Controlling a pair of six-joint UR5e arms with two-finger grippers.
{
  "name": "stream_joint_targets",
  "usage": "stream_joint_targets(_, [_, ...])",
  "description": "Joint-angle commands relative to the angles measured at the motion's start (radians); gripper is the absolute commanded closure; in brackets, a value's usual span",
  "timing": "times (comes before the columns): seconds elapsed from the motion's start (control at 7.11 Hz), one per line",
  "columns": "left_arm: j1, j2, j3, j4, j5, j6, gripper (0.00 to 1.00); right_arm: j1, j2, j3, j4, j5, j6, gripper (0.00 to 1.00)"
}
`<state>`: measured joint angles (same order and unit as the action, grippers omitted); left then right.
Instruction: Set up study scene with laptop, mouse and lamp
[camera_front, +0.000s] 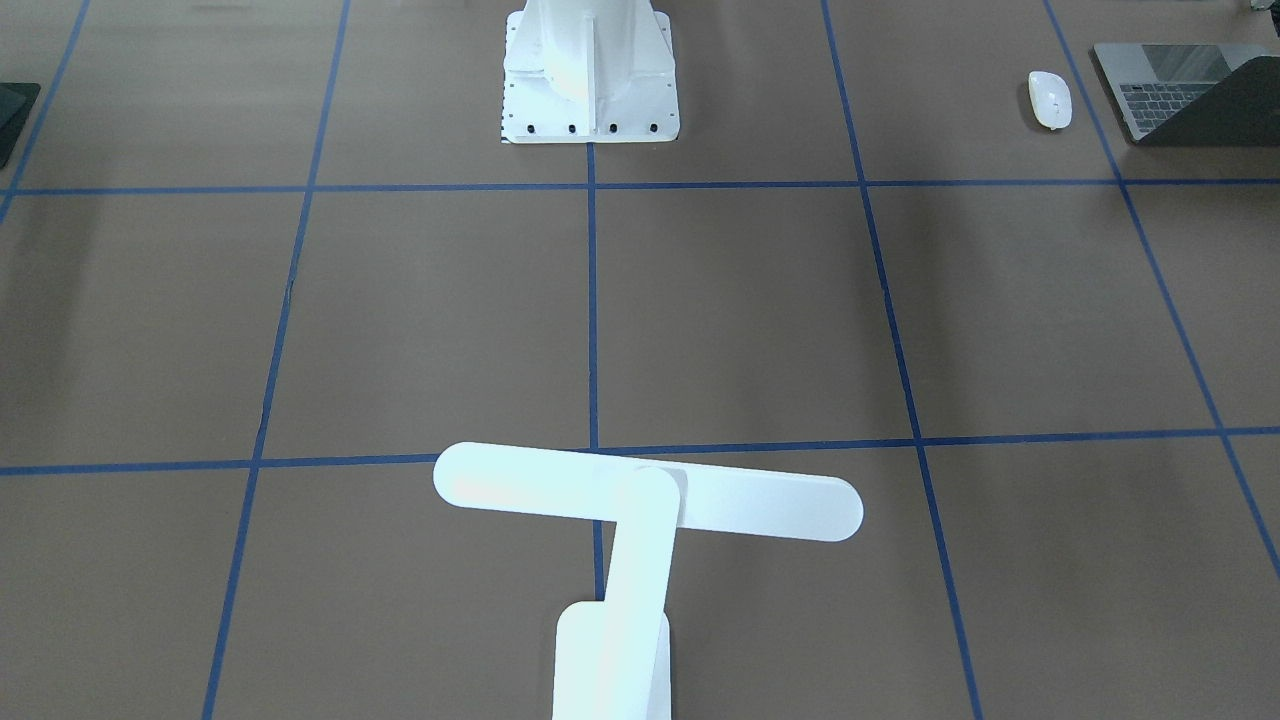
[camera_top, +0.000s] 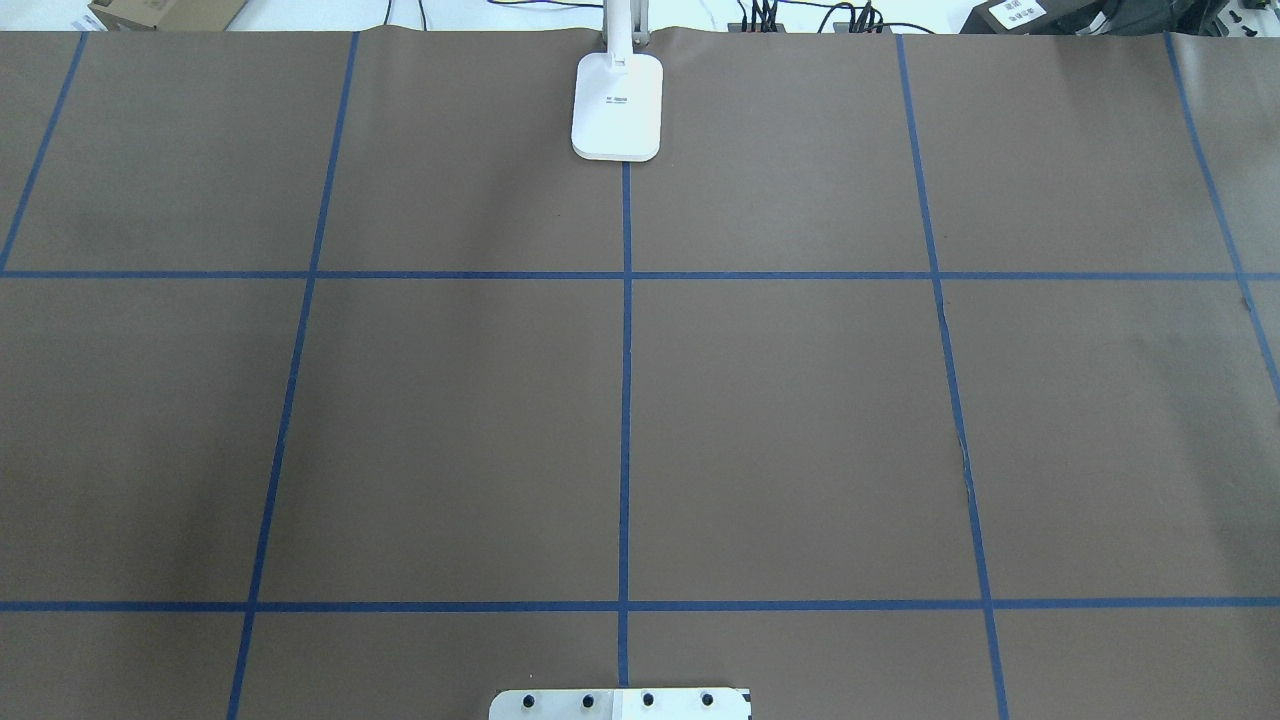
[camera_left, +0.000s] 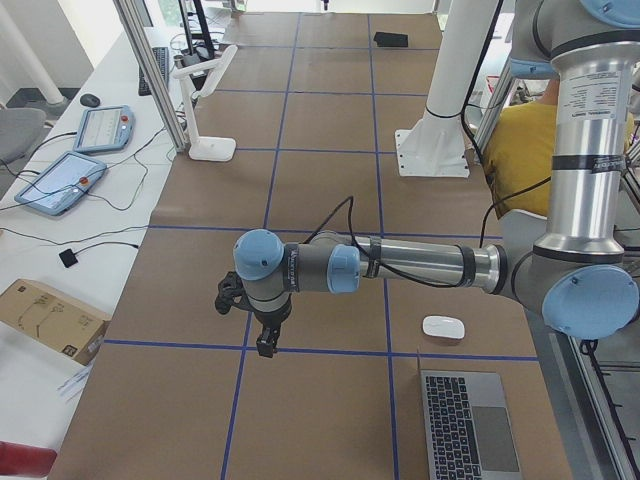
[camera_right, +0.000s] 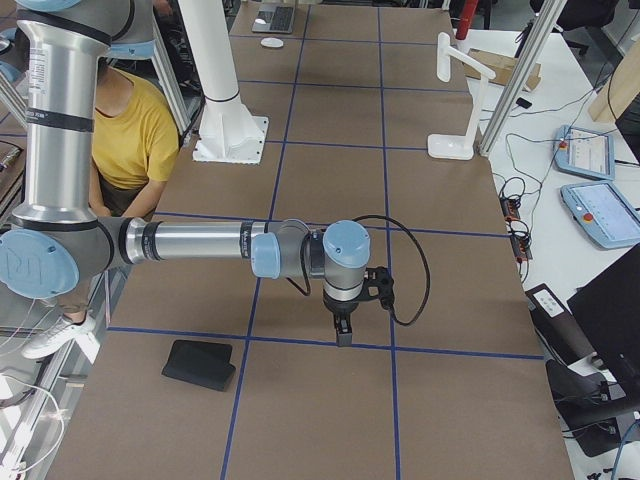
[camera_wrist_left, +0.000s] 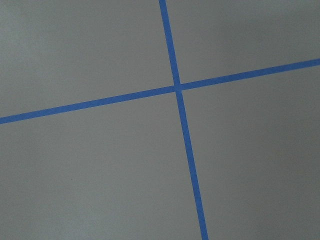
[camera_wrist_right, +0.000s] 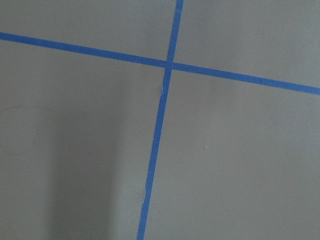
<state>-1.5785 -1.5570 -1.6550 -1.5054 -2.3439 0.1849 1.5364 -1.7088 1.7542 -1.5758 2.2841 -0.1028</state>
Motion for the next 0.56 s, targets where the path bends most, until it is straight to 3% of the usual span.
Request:
stream_joint_targets(0.0, [0.0,0.0,0.003,-0.028,0.004,-0.002,0.0,-0.001,0.0,-0.001,0.002,0.002,0.002,0.0])
stream_joint_targets(0.42, [-0.002,-0.008,-0.003,-0.042,0.005,0.001,0.0,0.001,0.0,-0.002,0.002,0.0,0.002,0.0])
